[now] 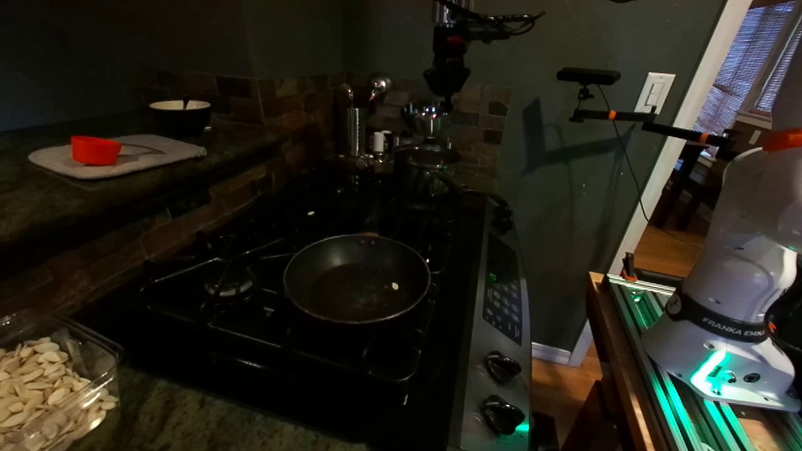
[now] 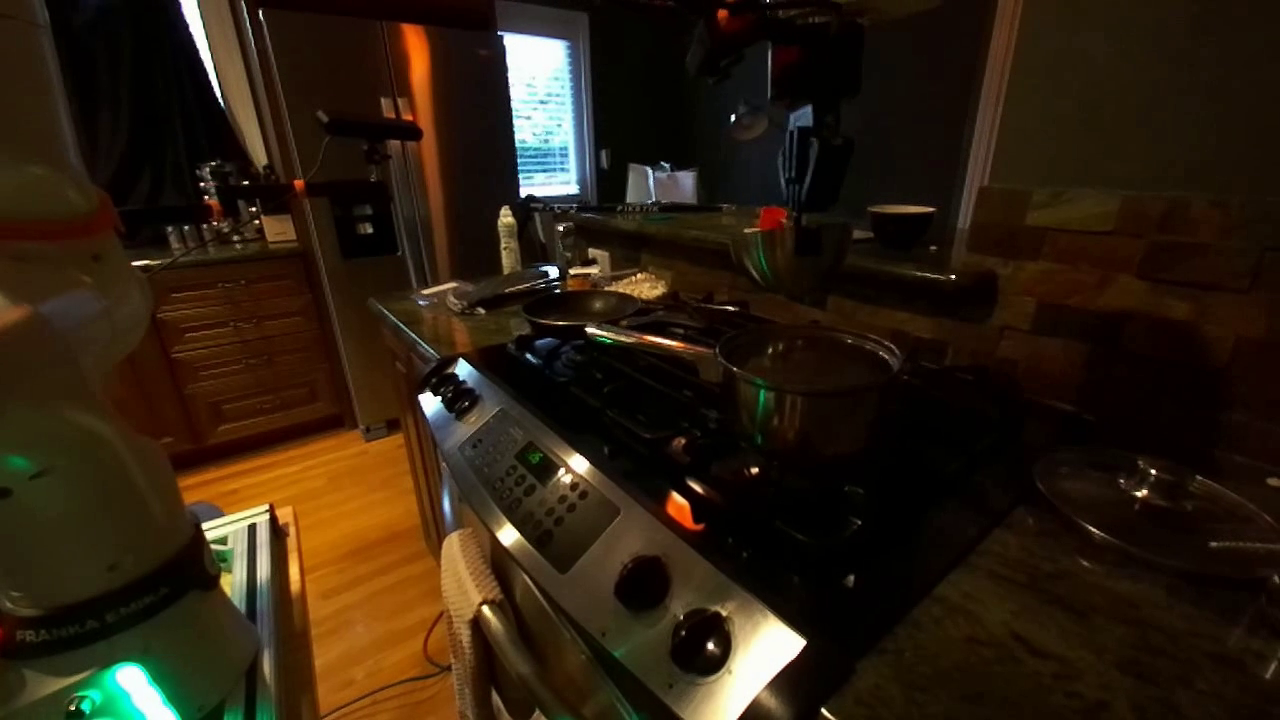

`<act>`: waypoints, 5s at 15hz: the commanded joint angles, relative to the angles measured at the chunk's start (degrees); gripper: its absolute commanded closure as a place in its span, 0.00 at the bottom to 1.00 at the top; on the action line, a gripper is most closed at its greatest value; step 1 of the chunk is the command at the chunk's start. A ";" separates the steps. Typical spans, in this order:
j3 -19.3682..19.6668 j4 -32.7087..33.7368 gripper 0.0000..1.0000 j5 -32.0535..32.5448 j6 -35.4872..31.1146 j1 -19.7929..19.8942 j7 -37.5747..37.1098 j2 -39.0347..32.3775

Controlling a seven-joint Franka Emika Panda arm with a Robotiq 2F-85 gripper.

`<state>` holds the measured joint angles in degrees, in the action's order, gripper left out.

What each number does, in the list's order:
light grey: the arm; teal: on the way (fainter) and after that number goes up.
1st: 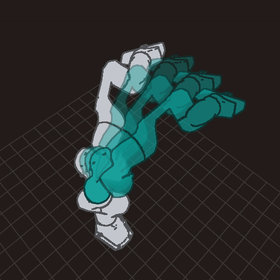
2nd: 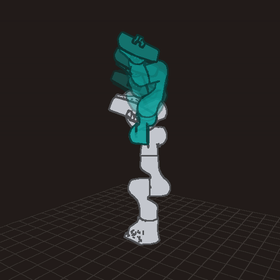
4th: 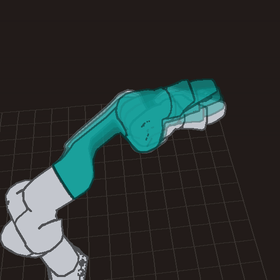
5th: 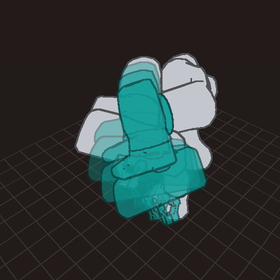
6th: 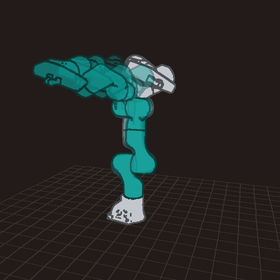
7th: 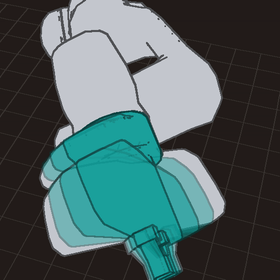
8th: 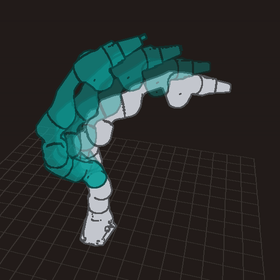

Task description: Move the silver bowl to the right.

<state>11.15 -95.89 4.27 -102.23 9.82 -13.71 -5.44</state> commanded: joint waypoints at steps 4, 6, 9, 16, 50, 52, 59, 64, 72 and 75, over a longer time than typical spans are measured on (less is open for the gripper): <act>3.09 22.87 0.99 -15.55 15.58 6.48 -3.76 -13.14; 4.05 28.76 0.99 -20.00 18.17 9.69 -5.44 -16.82; 4.61 34.01 0.99 -26.79 16.91 14.94 -8.42 -21.93; 4.85 36.71 0.99 -33.58 -1.96 21.01 -11.68 -32.66; 2.30 27.97 0.99 -23.89 -10.41 23.08 14.82 -41.02; 1.86 27.76 0.99 -24.02 -9.74 23.08 16.57 -40.76; 2.07 26.19 0.51 -23.49 -12.89 21.73 16.91 -39.18; 3.98 20.12 0.13 -21.84 -15.07 20.48 17.04 -31.25; 3.90 0.27 0.00 -15.44 -16.05 20.26 40.93 -11.97; 3.97 4.46 0.00 -16.49 -14.09 20.90 41.20 -14.39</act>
<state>15.03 -92.04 -12.13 -116.65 30.73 27.54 -19.51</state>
